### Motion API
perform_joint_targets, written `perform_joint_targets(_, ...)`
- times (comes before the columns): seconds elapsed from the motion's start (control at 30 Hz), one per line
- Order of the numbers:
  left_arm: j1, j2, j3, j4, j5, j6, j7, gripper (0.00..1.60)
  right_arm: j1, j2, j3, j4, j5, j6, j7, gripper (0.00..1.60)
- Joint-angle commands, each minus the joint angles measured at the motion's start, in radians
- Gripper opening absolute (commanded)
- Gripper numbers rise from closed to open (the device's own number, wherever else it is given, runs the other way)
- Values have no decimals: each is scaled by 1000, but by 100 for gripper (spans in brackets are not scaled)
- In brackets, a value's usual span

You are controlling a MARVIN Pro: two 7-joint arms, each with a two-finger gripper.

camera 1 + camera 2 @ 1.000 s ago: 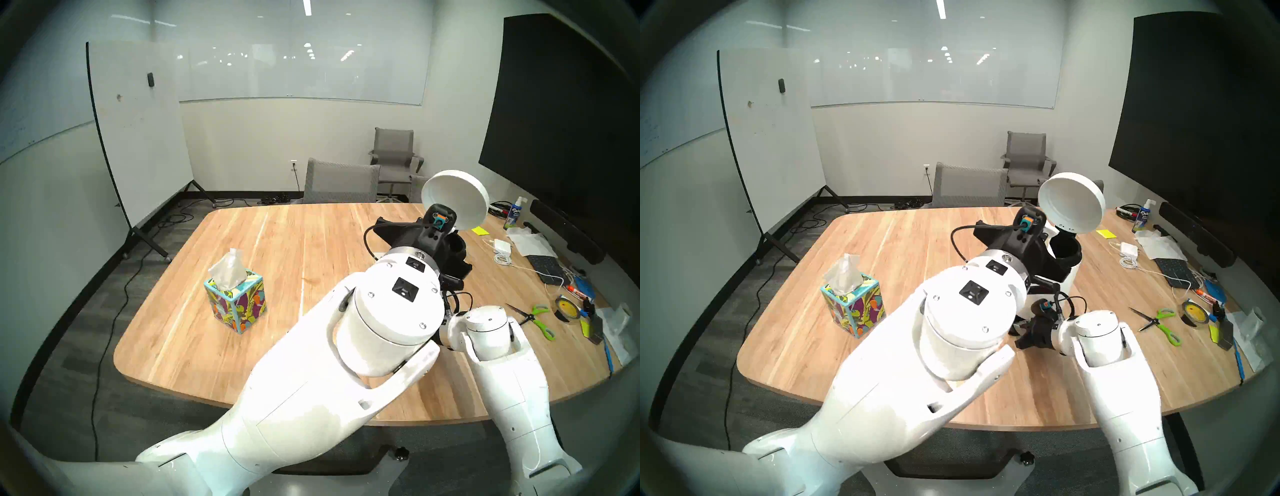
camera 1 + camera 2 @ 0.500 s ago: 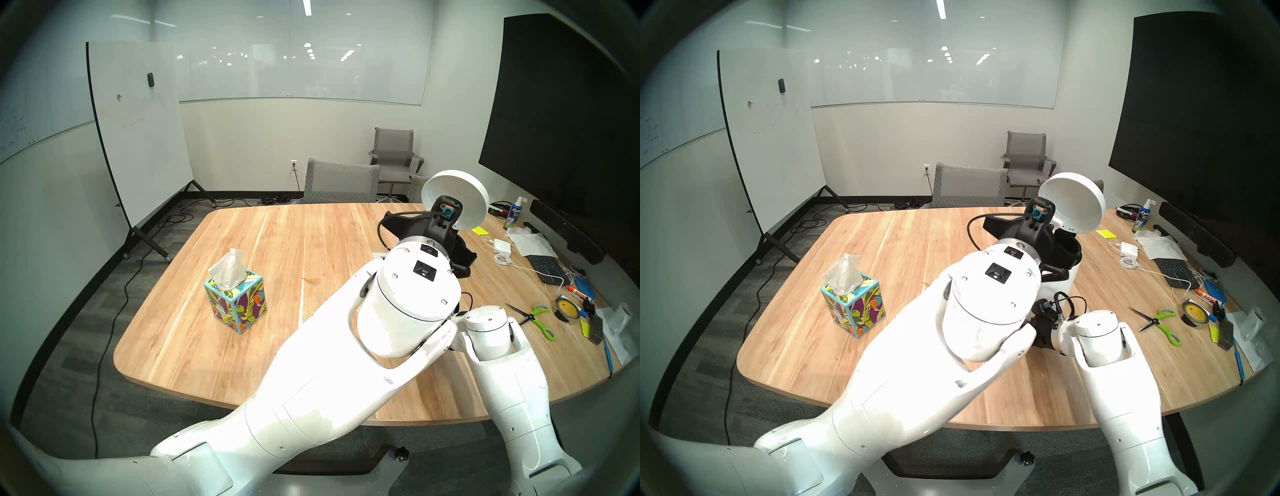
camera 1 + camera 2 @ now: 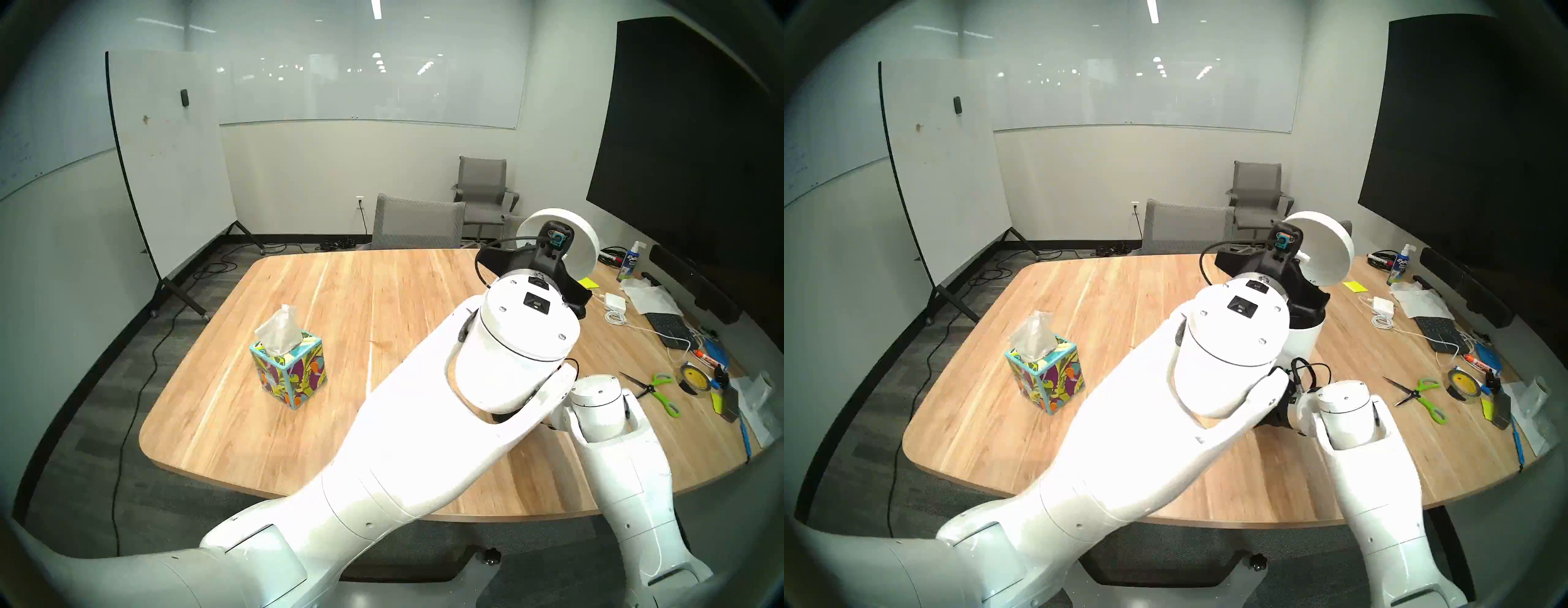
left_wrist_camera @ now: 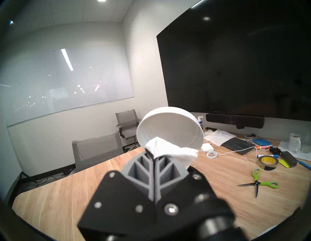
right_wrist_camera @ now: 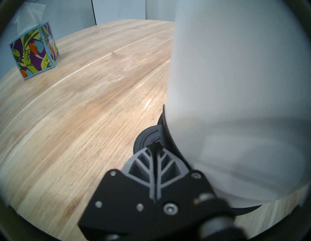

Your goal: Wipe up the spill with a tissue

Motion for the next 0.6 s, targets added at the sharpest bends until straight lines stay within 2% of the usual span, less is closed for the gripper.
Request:
perform_joint_targets(0.0, -33, -46, 8, 4, 2, -26, 3, 0, -27, -7, -18, 11, 2, 8, 12, 0)
perform_joint_targets(0.57, -78, -106, 14, 137, -9, -64, 23, 0, -27, -9, -17, 11, -1, 8, 14, 0)
